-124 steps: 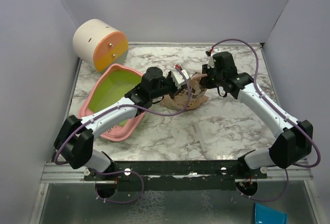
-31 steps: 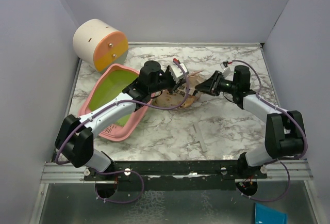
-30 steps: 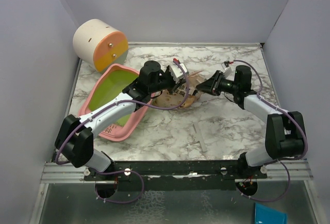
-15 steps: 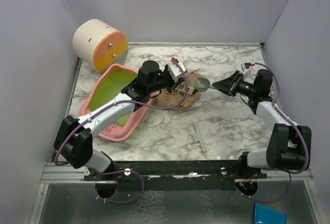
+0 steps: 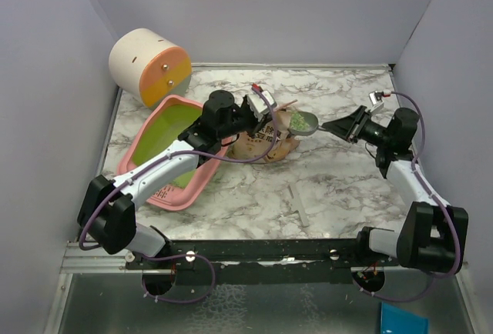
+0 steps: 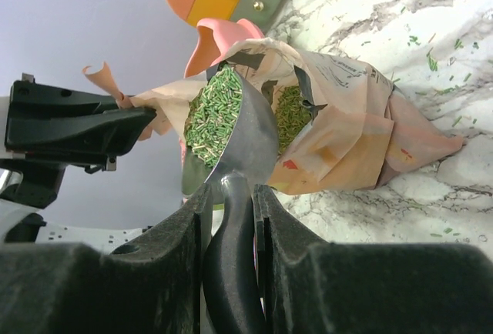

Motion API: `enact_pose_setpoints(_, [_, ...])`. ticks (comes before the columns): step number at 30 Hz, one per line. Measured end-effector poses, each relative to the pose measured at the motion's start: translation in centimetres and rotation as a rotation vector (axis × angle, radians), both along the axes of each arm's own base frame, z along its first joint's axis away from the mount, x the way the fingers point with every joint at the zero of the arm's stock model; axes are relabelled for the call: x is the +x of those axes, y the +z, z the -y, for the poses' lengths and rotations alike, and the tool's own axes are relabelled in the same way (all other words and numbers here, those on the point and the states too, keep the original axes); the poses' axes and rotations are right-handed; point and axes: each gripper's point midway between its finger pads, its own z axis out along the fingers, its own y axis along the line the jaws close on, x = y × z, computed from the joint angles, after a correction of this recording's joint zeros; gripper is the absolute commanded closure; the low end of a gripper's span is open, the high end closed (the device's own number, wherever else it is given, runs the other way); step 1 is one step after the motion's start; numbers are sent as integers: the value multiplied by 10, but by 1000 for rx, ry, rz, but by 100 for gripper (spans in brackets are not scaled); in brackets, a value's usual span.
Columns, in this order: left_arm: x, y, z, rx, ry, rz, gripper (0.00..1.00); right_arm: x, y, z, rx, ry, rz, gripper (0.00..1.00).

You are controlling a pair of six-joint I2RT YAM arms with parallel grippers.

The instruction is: Fill the litter box with clean litter

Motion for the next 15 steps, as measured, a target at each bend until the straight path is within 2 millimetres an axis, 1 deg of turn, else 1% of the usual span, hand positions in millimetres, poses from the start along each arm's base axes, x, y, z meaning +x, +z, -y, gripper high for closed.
enact_pose_setpoints(3, [-1,3,-1,-6,3,1,97,-3,4,0,-25,1,40,99])
enact_pose_setpoints(7, [-4,2,-3,-15,5,-10,97,-6,4,2,-80,-10,86,99])
enact_pose_setpoints(15, [-11,4,-8,-39,8,-24,97,-2,-5,8,-144,-49,111,99])
